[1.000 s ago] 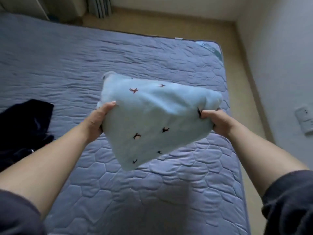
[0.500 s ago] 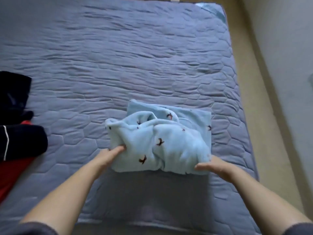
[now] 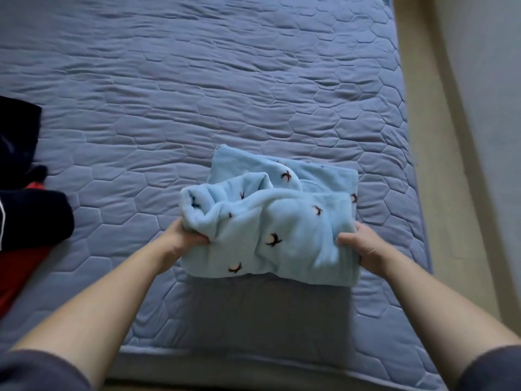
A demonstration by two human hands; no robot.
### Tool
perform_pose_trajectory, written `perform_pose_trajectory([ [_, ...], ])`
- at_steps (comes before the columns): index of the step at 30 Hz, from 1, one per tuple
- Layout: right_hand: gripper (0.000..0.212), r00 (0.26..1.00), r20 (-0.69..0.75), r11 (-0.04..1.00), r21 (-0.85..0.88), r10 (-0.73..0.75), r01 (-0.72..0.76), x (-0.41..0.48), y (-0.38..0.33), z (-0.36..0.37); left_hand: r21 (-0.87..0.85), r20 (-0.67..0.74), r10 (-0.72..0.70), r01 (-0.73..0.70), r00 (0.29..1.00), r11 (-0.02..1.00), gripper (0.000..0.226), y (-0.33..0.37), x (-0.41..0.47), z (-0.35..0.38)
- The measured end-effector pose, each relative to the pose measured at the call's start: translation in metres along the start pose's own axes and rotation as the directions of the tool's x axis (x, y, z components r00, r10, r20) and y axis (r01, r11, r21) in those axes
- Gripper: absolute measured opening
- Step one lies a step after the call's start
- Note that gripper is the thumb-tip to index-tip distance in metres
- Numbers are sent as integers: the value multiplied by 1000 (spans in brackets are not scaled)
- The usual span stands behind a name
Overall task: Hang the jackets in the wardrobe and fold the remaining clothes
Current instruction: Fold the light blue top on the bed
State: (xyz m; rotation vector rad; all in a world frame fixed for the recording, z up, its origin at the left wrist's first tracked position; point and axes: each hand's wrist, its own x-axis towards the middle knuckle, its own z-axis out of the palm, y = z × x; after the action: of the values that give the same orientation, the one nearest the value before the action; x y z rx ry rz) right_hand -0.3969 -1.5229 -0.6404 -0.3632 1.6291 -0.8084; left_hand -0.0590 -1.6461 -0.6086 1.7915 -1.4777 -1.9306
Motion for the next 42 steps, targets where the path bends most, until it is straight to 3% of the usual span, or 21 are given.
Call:
perform_pose_trajectory([
  [3, 56, 999, 31, 999, -37, 29, -28, -25, 23, 3, 71, 36, -24, 21, 999, 997, 74, -18, -12, -2],
  [6, 50, 987, 120, 974, -213, 105, -78, -51, 48, -6, 253, -28, -17, 24, 999, 967, 13, -36, -21, -3],
  [8, 35, 963, 179, 888, -449, 199, -100, -68, 64, -13, 510, 126, 5, -69, 992, 858, 21, -42, -27, -2],
  [11, 22, 934, 258, 695, -719, 245, 16, -91, 89, -15, 845, 341, -29, -292, 940, 448, 12, -52, -42, 2],
  [13, 19, 947, 256, 587, -804, 192, 98, -104, 106, -12, 869, 474, 21, -472, 880, 147, 13, -70, -50, 6],
  [14, 16, 955, 247, 513, -848, 164, 131, -108, 114, -10, 829, 559, 40, -559, 829, 11, 25, -80, -52, 6],
  [16, 17, 954, 243, 307, -935, 178, 181, -115, 127, -5, 739, 661, -12, -653, 751, -164, 47, -95, -56, 2],
  [18, 16, 943, 256, 141, -963, 213, 229, -119, 139, 2, 692, 672, -112, -675, 732, -254, 55, -106, -60, -4],
  [20, 15, 975, 189, 195, -967, 114, 164, -119, 145, 14, 692, 662, -150, -676, 734, -254, 45, -109, -69, -5],
  [21, 18, 998, 68, 359, -931, 3, 62, -118, 144, 22, 703, 676, -82, -673, 733, -230, 41, -110, -74, -3],
  [22, 22, 990, -124, 615, -787, -60, -61, -114, 140, 31, 705, 700, 42, -681, 713, -199, 42, -112, -76, 0],
  [23, 30, 951, -309, 851, -501, -8, -156, -106, 133, 40, 701, 713, 134, -692, 688, -173, 49, -114, -79, 4],
  [24, 40, 909, -389, 965, -144, 149, -220, -98, 125, 50, 691, 722, 219, -703, 657, -169, 60, -118, -80, 10],
  [26, 52, 851, -343, 897, 337, 399, -285, -81, 114, 67, 694, 716, 281, -695, 639, -189, 83, -128, -80, 25],
  [29, 41, 842, -333, 831, 513, 425, -217, -60, 108, 81, 709, 706, 218, -673, 674, -213, 97, -147, -72, 48],
  [31, 28, 790, -560, 914, 405, 249, 0, -54, 101, 75, 673, 736, 162, -684, 657, -281, 96, -157, -65, 54],
  [33, 22, 678, -735, 986, 118, 8, 117, -58, 92, 54, 627, 762, 68, -708, 644, -325, 94, -163, -57, 57],
  [35, 36, 636, -771, 992, -99, -29, -74, -61, 95, 30, 608, 763, 6, -713, 647, -350, 87, -162, -52, 62],
  [37, 52, 603, -798, 918, -257, -25, -303, -63, 105, 22, 628, 756, 35, -709, 654, -320, 76, -154, -52, 70],
  [39, 59, 635, -707, 775, -575, -310, -262, -66, 110, 35, 676, 736, 244, -697, 631, -239, 66, -137, -53, 79],
  [42, 65, 731, -324, 507, -861, -600, 35, -56, 114, 70, 813, 526, 597, -565, 606, -142, 63, -112, -32, 90],
])
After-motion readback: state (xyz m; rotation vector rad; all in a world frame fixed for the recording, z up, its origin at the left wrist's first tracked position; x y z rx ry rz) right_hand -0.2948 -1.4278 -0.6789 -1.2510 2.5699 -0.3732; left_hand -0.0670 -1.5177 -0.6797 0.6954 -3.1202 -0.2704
